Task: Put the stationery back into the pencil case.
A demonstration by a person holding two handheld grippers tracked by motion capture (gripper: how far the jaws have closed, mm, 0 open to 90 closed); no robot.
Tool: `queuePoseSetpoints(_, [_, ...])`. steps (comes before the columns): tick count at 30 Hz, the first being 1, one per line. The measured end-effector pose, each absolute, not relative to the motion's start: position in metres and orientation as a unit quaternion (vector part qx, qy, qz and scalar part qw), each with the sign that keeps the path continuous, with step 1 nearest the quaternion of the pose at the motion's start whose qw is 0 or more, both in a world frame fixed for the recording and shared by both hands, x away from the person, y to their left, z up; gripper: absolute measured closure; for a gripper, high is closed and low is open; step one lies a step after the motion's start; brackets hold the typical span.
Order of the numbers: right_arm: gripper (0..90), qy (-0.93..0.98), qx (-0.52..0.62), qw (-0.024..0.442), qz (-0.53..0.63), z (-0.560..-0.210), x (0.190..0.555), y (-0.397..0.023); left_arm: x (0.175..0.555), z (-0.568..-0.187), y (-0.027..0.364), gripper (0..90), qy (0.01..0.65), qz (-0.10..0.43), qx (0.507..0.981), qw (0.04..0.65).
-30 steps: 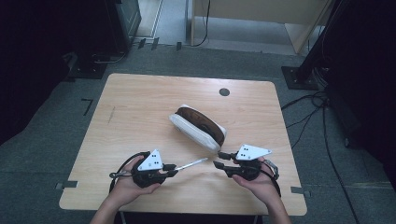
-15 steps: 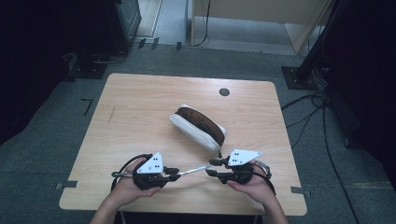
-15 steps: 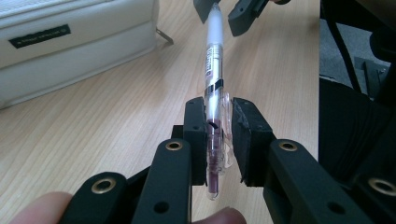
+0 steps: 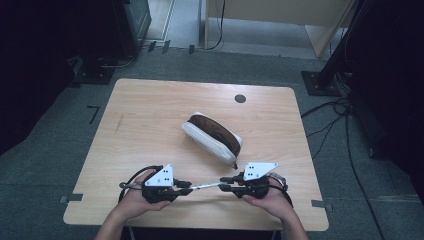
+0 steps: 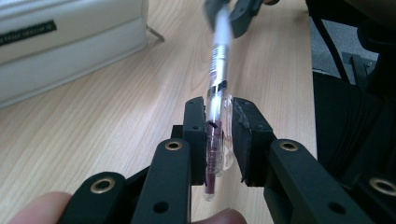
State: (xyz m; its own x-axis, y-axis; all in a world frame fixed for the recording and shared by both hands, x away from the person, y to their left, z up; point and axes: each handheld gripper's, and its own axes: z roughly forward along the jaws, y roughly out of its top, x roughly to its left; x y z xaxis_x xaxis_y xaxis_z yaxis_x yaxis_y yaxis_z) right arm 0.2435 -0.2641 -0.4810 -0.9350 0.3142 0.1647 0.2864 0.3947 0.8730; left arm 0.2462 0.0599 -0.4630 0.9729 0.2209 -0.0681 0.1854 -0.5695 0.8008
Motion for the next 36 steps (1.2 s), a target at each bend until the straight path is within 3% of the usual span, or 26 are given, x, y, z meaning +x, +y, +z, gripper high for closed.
queuePoseSetpoints(6, [80.6,0.842,0.155,0.012,0.517,-0.478,0.239,-0.259,0.252,-0.468,0.063,70.2,0.142,0.021,0.880,0.453])
queuePoseSetpoints(12, [81.1,0.840,0.170,0.026,0.515,-0.478,0.241,-0.264,0.254,-0.466,0.071,28.4,0.202,0.046,0.863,0.460])
queuePoseSetpoints(16, [81.1,0.831,0.184,0.040,0.523,-0.473,0.241,-0.270,0.258,-0.468,0.083,16.9,0.247,0.058,0.851,0.460])
queuePoseSetpoints(28, [81.1,0.805,0.215,0.098,0.544,-0.446,0.249,-0.279,0.262,-0.483,0.120,12.8,0.326,0.090,0.831,0.441])
queuePoseSetpoints(36, [81.1,0.787,0.235,0.123,0.557,-0.431,0.254,-0.285,0.262,-0.494,0.140,13.3,0.393,0.143,0.818,0.395])
